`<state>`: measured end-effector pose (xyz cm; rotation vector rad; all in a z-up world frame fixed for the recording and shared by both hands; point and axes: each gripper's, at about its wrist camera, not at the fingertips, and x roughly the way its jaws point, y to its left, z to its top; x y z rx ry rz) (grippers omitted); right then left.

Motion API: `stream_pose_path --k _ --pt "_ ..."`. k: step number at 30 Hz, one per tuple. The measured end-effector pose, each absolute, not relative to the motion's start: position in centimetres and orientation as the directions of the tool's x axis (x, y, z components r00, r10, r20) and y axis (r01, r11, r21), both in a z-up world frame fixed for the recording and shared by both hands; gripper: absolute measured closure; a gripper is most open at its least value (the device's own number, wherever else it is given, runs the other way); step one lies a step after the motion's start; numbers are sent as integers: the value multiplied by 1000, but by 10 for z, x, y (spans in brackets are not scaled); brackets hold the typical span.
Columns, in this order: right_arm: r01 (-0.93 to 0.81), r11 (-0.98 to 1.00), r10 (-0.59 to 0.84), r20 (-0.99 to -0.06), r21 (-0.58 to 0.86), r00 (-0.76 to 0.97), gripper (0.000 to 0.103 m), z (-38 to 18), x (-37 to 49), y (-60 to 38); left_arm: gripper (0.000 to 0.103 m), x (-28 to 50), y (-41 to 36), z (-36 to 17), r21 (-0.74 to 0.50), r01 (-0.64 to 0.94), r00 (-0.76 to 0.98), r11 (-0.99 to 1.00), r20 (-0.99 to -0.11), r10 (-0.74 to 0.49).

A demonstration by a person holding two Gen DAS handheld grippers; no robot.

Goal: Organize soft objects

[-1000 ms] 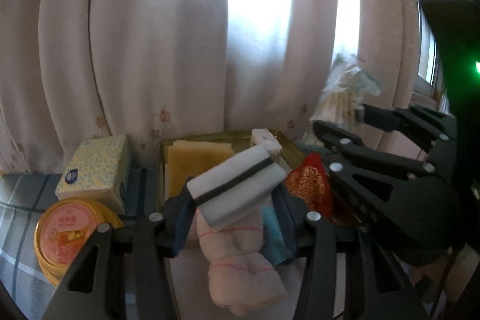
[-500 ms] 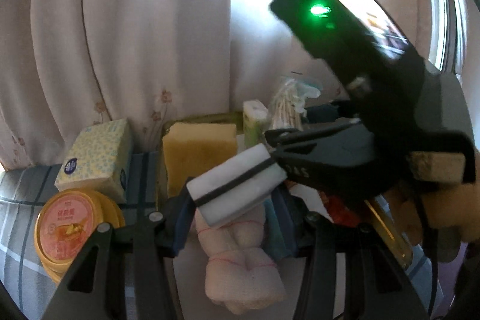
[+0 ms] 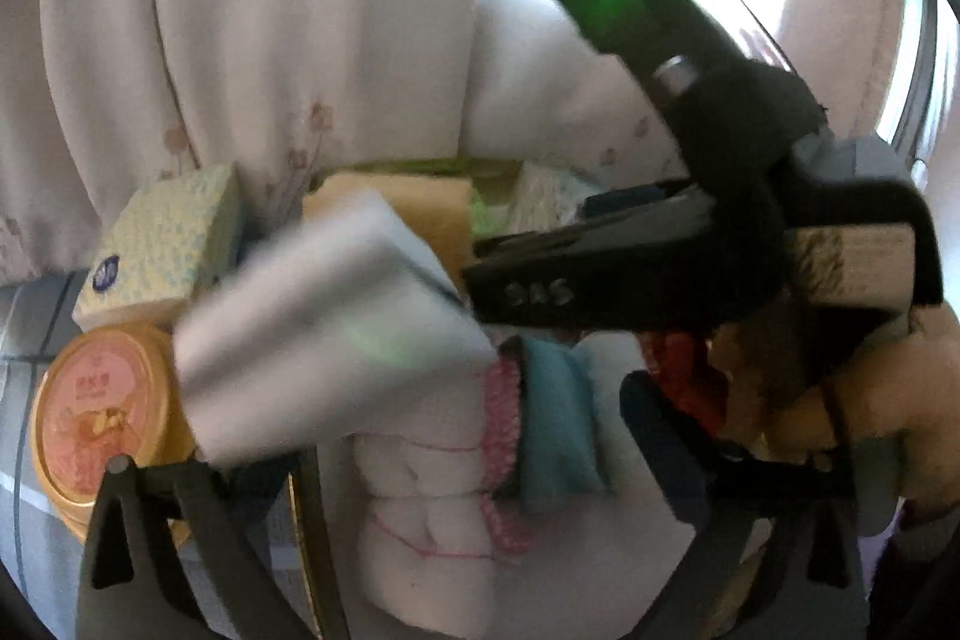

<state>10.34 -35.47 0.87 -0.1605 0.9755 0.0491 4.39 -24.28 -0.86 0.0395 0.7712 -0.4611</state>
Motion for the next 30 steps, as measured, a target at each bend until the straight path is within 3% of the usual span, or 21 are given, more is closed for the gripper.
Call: stream_pose_path --k 11,19,30 --pt "11 998 44 -753 68 657 30 26 26 -393 0 43 -234 3 -134 360 671 923 -651 -356" --pt "93 974 70 -663 207 746 30 22 5 -402 0 25 -230 11 -27 345 759 938 -581 -295" --pt "196 964 -97 -447 181 889 30 19 -57 -382 0 -3 -210 3 7 294 868 956 -421 -264"
